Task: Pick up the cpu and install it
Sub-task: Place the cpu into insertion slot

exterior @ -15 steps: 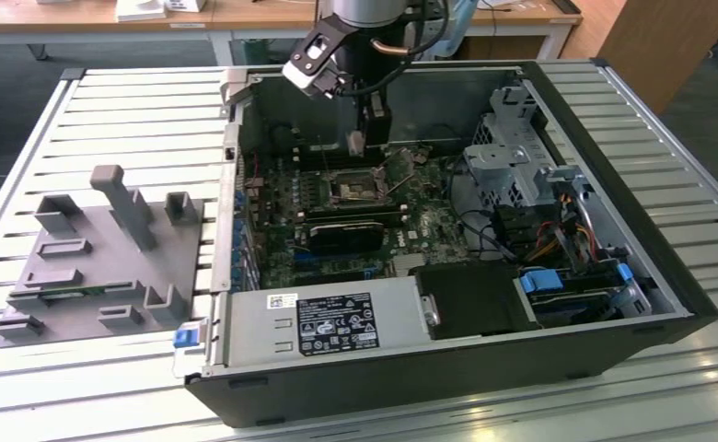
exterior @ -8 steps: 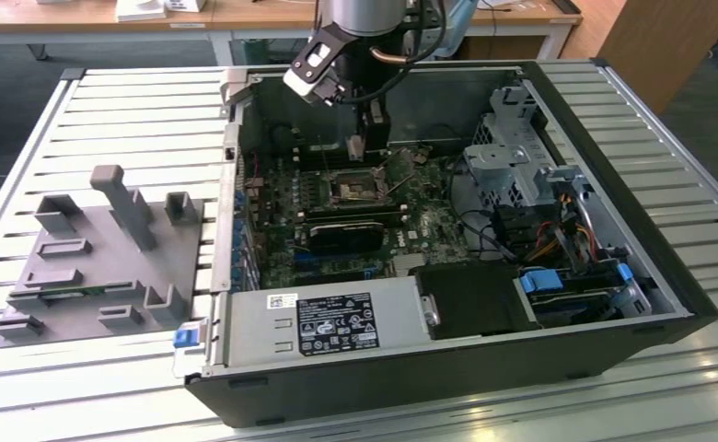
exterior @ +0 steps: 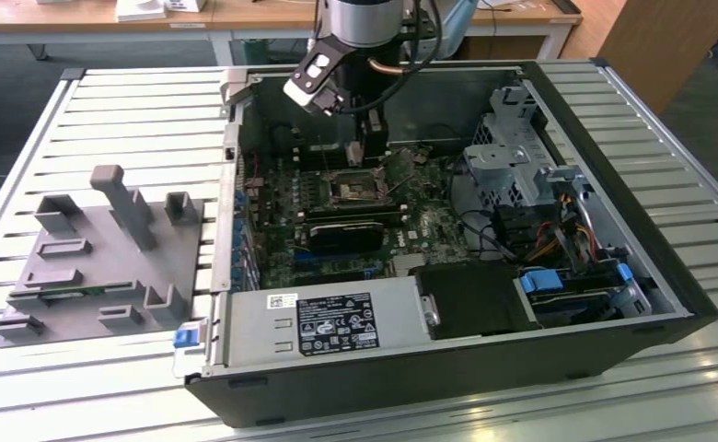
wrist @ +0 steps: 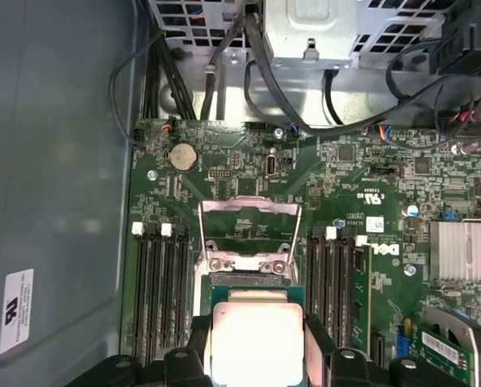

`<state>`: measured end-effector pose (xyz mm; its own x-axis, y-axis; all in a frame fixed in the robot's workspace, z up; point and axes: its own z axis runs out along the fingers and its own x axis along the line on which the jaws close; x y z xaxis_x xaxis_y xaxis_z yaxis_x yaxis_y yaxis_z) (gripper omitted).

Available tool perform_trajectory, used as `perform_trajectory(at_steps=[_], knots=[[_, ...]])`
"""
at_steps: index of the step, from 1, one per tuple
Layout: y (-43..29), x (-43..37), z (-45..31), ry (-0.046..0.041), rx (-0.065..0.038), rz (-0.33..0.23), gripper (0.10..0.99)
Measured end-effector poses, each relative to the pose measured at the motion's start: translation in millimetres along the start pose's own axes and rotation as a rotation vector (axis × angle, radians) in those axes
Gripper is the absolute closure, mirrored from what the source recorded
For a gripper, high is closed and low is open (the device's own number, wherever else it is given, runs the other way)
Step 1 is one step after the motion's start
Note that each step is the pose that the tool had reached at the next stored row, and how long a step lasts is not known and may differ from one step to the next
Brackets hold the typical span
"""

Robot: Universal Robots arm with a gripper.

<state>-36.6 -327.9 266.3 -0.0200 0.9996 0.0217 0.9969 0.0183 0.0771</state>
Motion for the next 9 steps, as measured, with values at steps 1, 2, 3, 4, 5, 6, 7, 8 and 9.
perform_trajectory(at_steps=[1,2,3,4,5,6,7,8,9], knots=[[-0.5,0.4,1.4,-0.0002,0.0,0.0,0.545],[-1.1,0.7,2.8,-0.0001,0.0,0.0,0.545],[-1.5,1.1,4.0,0.0,0.0,0.0,0.545],[-1.7,1.4,5.1,-0.0001,0.0,0.0,0.545],[-1.8,1.6,6.0,-0.0001,0.0,0.0,0.545],[-1.8,1.7,6.9,-0.0001,0.0,0.0,0.545],[-1.9,1.7,7.8,-0.0002,0.0,0.0,0.545],[-2.0,1.7,8.7,-0.0005,0.0,0.0,0.545],[-2.2,1.8,9.8,-0.0007,0.0,0.0,0.545]])
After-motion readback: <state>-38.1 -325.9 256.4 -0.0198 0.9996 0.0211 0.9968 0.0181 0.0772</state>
